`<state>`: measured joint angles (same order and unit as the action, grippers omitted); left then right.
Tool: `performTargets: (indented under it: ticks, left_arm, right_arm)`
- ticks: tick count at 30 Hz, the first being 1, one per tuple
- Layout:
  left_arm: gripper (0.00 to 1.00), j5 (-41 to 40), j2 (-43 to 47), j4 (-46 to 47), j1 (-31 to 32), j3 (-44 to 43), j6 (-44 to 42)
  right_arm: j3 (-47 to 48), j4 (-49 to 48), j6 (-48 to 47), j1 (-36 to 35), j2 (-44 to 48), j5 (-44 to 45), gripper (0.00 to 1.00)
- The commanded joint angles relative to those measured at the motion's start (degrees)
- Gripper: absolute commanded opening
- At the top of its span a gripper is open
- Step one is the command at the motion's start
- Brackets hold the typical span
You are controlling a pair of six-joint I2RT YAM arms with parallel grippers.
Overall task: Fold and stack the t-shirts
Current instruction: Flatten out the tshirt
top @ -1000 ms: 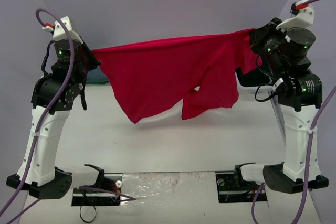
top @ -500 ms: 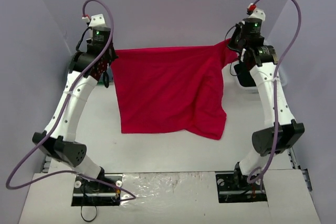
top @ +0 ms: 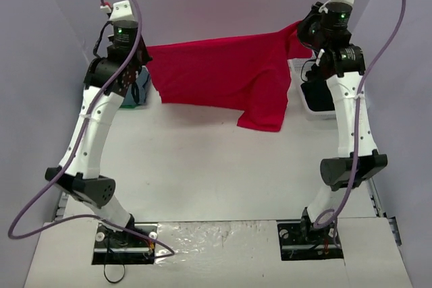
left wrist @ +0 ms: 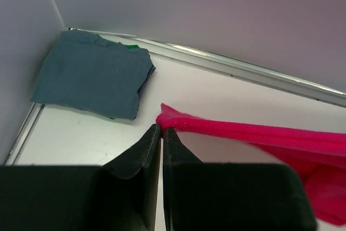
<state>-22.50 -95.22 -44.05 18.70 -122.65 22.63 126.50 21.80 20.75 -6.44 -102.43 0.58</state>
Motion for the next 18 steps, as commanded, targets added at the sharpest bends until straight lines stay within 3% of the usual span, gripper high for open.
performTargets:
  ticks: [1, 9, 10, 14, 15, 16, 18]
  left_arm:
    - [0.02, -1.76, 10.11, 1.25, 0.72, 2.66, -1.63]
    - [0.02, -0.98, 25.77, 4.07, 0.81, 32.96, 1.18]
    - [0.02, -0.44, 26.57, 3.02, 0.9, 34.74, 1.97]
    - [0.02, 1.84, 31.49, -1.29, 2.3, 43.53, 6.27]
    - [0.02, 2.11, 33.59, -1.65, 2.66, 45.11, 6.72]
    - [0.06, 3.07, 34.39, -1.82, 3.53, 47.57, 7.07]
    - [0.16, 3.34, 36.23, -2.35, 4.5, 49.08, 8.39]
  right_arm:
    - [-4.04, -3.87, -0.97, -1.03, 10.64, 1.43, 0.0]
    - [-35.15, -3.79, -2.04, -2.79, 27.71, 4.87, 0.0]
    - [-40.92, -3.35, -1.42, -2.7, 31.38, 4.78, 0.0]
    - [-49.74, 2.35, 2.62, -2.79, 38.96, 3.73, 0.04]
    - [-51.16, 3.59, 3.58, -2.88, 40.45, 3.38, 0.39]
    - [-52.39, 5.95, 5.25, -2.88, 42.64, 3.11, 0.54]
    - [-54.86, 7.63, 6.31, -2.88, 44.24, 3.02, 0.6]
